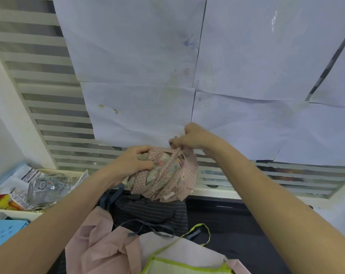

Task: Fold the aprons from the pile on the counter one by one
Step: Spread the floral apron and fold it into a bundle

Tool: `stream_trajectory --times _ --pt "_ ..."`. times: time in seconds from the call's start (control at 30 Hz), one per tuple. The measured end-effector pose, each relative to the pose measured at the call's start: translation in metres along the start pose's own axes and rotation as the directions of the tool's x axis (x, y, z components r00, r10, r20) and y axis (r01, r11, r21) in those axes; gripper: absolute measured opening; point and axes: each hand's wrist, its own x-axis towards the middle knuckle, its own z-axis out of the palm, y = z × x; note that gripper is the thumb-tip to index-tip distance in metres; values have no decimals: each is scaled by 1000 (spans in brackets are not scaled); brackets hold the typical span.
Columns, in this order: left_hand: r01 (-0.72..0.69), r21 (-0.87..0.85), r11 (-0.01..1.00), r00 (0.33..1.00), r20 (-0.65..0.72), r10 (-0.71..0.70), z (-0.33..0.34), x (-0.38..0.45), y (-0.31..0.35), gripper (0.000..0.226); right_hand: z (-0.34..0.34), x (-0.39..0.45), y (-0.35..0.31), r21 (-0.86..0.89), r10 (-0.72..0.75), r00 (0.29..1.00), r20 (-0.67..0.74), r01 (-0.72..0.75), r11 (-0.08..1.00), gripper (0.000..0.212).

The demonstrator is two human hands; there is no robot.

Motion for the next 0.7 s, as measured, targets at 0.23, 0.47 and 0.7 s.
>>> stream_trajectory --times 0.23,0.47,0.7 --pt "39 -251 967 999 43 -29 -20 -7 1 64 -19 12 24 203 115 970 216 -160 966 10" --pt "135 -252 958 989 -31 -147 -12 2 4 38 6 8 15 -282 -109 994 -18 100 954 26" --pt "222 -419 880 949 -113 -293 8 12 4 25 49 3 5 58 -39 999 -16 40 997 52"
